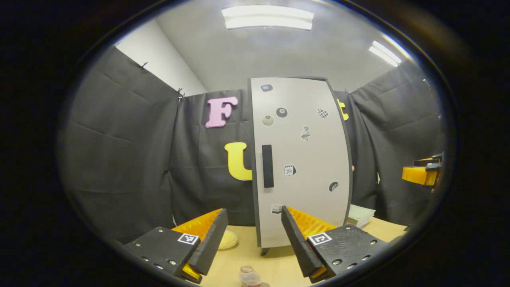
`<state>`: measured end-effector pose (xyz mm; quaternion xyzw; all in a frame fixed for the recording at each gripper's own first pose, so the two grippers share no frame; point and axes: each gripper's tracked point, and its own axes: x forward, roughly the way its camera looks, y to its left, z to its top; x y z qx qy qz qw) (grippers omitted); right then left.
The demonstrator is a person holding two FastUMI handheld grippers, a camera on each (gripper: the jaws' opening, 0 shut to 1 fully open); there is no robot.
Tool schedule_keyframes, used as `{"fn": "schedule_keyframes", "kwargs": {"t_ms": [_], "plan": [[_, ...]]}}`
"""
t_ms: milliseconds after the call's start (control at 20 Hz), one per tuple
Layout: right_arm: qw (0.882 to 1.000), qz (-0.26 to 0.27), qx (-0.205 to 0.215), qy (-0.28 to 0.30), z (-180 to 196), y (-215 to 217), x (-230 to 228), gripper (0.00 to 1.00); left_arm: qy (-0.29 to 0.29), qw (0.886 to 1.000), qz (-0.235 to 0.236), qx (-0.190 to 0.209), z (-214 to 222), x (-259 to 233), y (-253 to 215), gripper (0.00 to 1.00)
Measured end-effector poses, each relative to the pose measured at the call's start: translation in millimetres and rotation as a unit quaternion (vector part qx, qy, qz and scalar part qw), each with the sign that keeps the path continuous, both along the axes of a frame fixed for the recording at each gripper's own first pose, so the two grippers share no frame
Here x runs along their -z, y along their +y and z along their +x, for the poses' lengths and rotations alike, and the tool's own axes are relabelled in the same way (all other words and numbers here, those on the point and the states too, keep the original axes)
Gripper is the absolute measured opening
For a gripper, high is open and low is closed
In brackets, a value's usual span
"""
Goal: Open the cabinet door with the right hand, grasp the bottle in the cabinet with the left hand and place it on the coaster, then close the cabinet door with the right hand.
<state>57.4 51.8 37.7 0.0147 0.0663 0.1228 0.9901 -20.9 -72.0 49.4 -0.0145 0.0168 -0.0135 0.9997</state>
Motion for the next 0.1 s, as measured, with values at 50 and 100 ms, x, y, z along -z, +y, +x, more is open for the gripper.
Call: {"fn": "schedule_keyframes", "kwargs": {"t_ms": [50, 100], "plan": [[1.0, -0.001, 0.003, -0.001, -0.6, -2.4, -0.4, 0.94, 0.0, 1.0, 0.001, 0.0, -1.9, 0.6, 1.3, 0.84], [1.0, -0.001, 0.005, 0.0, 0.1, -3.5, -1.0, 0.94, 0.0, 1.0, 0.001, -0.002, -2.1, 0.3, 2.5, 0.82]]}}
